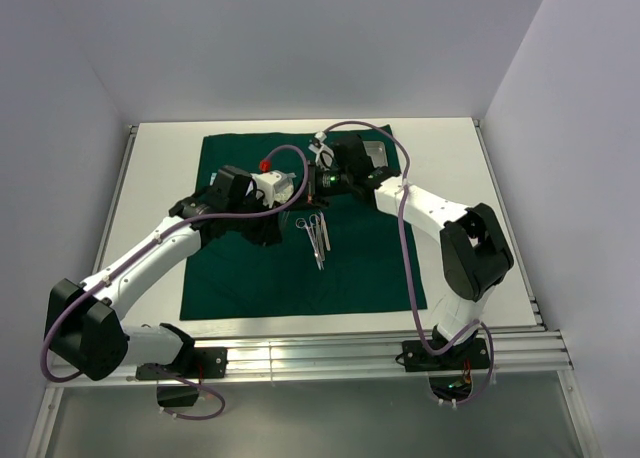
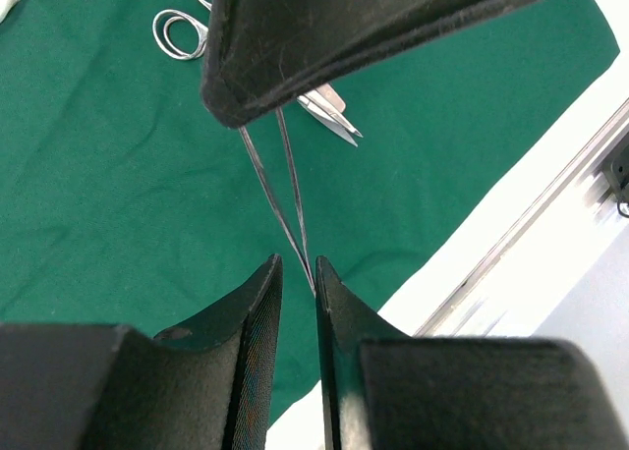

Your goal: Open and lay out the surgical kit

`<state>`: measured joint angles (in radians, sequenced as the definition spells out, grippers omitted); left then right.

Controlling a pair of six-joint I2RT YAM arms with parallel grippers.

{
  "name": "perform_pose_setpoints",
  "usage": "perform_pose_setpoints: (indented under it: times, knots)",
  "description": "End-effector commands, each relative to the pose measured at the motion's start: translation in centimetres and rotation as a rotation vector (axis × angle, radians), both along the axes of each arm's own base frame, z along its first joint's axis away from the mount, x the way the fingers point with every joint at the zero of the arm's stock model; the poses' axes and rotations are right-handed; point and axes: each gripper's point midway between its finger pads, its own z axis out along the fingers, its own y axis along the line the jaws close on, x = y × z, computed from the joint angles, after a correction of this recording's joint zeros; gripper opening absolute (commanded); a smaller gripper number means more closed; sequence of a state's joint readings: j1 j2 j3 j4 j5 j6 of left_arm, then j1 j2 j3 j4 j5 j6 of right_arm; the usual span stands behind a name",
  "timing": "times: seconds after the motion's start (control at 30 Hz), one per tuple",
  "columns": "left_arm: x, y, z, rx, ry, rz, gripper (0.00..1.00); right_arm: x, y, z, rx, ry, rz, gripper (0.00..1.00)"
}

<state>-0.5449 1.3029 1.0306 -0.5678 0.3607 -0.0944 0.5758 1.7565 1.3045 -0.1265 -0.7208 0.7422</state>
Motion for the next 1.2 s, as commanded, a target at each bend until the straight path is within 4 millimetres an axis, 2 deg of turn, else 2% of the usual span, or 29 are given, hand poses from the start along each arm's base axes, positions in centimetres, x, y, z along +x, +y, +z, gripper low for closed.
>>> perform_pose_setpoints:
  times: [0.0, 0.2, 0.3, 0.4, 0.43, 0.5, 0.53, 0.57, 0.6, 0.63, 0.67, 0.7, 0.77, 0.87, 0.97, 1.07, 1.17]
  knots:
    - [0.9, -0.6, 1.9, -0.029, -0.053, 0.002, 0.25, 0.0, 0.9, 2.1, 0.033, -0.054, 0.025, 0.00]
    - [0.9, -0.5, 1.8, -0.023, -0.050, 0.005, 0.22, -0.2, 1.0, 2.0, 0.028, -0.056, 0.030, 0.00]
    - [0.9, -0.5, 1.8, -0.025, -0.053, 0.007, 0.15, -0.3, 1.1, 1.8, 0.023, -0.056, 0.032, 0.00]
    - [0.8, -0.4, 1.5, -0.020, -0.045, 0.016, 0.00, -0.3, 1.1, 1.8, 0.023, -0.057, 0.034, 0.00]
    - [0.8, -0.3, 1.4, -0.019, -0.042, 0.023, 0.00, -0.4, 1.3, 1.7, 0.020, -0.051, 0.041, 0.00]
    - [0.5, 0.2, 1.0, -0.018, -0.030, 0.044, 0.00, -0.2, 1.3, 1.6, 0.006, -0.045, 0.041, 0.18]
    - [0.7, 0.7, 0.8, -0.005, -0.034, 0.068, 0.00, -0.1, 1.3, 1.5, -0.005, -0.034, 0.037, 0.47]
    - [0.6, 1.4, 1.1, -0.008, -0.045, 0.104, 0.00, 0.1, 1.2, 1.5, -0.013, -0.035, 0.026, 0.62]
    - [0.8, 2.7, 0.1, 0.010, -0.030, 0.160, 0.00, 0.4, 1.0, 1.3, -0.023, -0.037, 0.012, 0.70]
    - [1.0, 3.8, -0.2, 0.014, -0.023, 0.206, 0.00, 0.8, 0.8, 1.4, -0.025, -0.038, 0.001, 0.93]
    - [0.5, 4.7, -0.5, -0.006, -0.006, 0.235, 0.00, 1.0, 0.6, 1.3, -0.027, -0.037, -0.007, 0.96]
    - [1.0, 6.2, -0.4, -0.023, 0.000, 0.289, 0.00, 1.2, 0.5, 1.3, -0.026, -0.037, -0.010, 0.97]
    - [1.9, 7.7, 0.4, -0.012, -0.045, 0.365, 0.00, 2.0, -0.2, 1.3, -0.027, -0.034, -0.032, 0.98]
    - [2.3, 8.9, 0.1, 0.023, -0.053, 0.408, 0.00, 3.2, -1.3, 1.0, -0.035, -0.032, -0.062, 0.99]
    - [2.2, 10.2, -1.5, 0.097, -0.016, 0.416, 0.00, 3.9, -2.0, 1.0, -0.047, -0.038, -0.077, 0.99]
    - [3.0, 13.4, -2.8, 0.179, 0.036, 0.465, 0.00, 4.1, -2.7, 0.6, -0.077, -0.058, -0.086, 0.99]
    - [3.2, 15.7, -4.2, 0.282, 0.086, 0.467, 0.00, 3.9, -3.1, 0.1, -0.088, -0.053, -0.091, 0.99]
